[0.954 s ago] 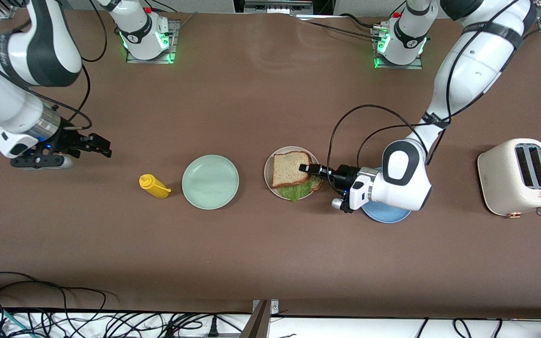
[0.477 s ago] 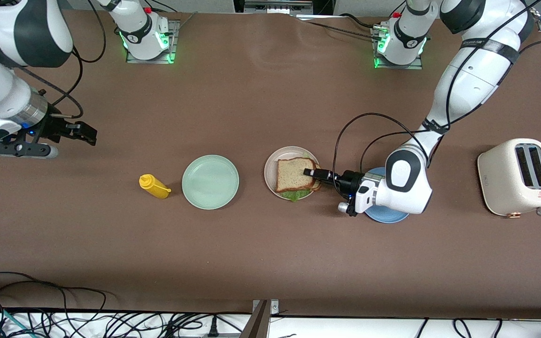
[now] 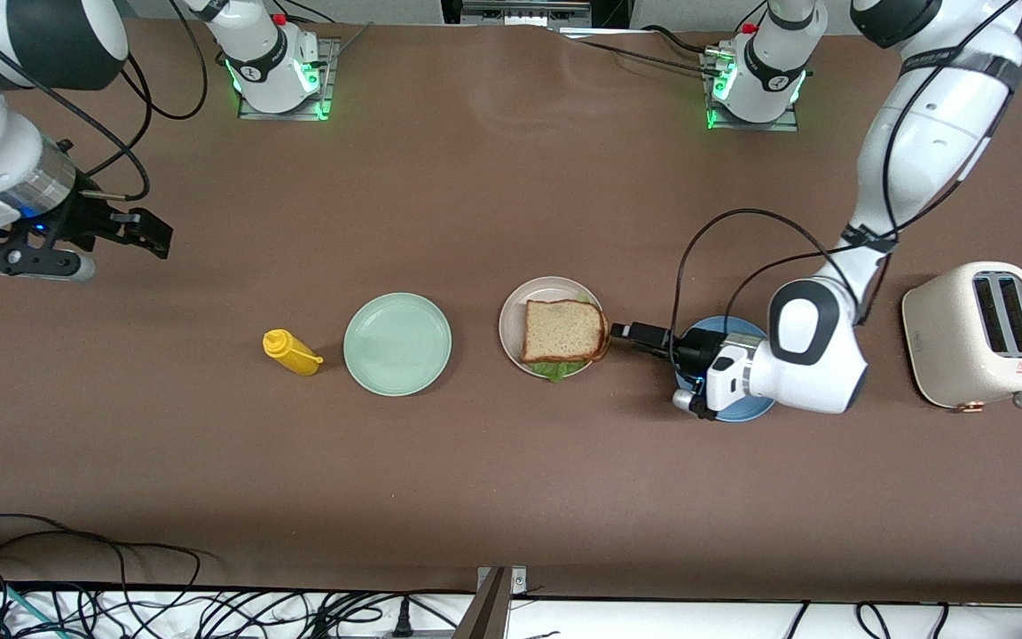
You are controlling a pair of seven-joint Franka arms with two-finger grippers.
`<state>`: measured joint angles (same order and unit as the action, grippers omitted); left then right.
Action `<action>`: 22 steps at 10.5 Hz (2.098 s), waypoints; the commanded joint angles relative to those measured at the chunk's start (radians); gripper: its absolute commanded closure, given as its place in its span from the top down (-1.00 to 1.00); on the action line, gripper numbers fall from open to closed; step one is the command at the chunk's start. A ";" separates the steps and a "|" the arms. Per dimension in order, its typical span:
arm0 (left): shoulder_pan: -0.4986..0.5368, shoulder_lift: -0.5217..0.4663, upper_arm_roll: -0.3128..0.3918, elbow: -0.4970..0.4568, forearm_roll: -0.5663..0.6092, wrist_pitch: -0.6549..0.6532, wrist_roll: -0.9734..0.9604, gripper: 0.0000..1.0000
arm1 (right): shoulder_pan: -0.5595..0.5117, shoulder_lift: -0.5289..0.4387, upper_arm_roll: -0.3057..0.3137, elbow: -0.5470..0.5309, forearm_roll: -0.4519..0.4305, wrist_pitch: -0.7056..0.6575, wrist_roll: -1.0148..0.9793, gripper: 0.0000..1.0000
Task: Make sandwich on beige plate with both arms
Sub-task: 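Place the toast on top with the left gripper while the right gripper retracts, then open the left gripper and withdraw it from the sandwich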
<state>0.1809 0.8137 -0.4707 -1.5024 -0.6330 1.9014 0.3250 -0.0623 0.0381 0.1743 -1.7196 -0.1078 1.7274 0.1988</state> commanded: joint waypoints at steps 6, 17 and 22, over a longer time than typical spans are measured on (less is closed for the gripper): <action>-0.004 -0.304 0.009 0.021 0.556 -0.188 -0.277 1.00 | -0.001 0.019 -0.053 0.074 0.137 -0.026 0.043 1.00; -0.134 -0.772 0.293 -0.061 0.659 -0.358 -0.268 1.00 | -0.004 0.020 -0.139 0.075 0.136 -0.040 0.022 1.00; -0.207 -0.861 0.402 -0.146 0.635 -0.354 -0.280 1.00 | -0.001 0.019 -0.119 0.087 0.119 -0.045 0.021 1.00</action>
<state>-0.0102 0.0116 -0.0823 -1.5837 0.0212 1.5338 0.0508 -0.0628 0.0575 0.0421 -1.6581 0.0267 1.7101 0.2211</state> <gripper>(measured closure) 0.000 0.000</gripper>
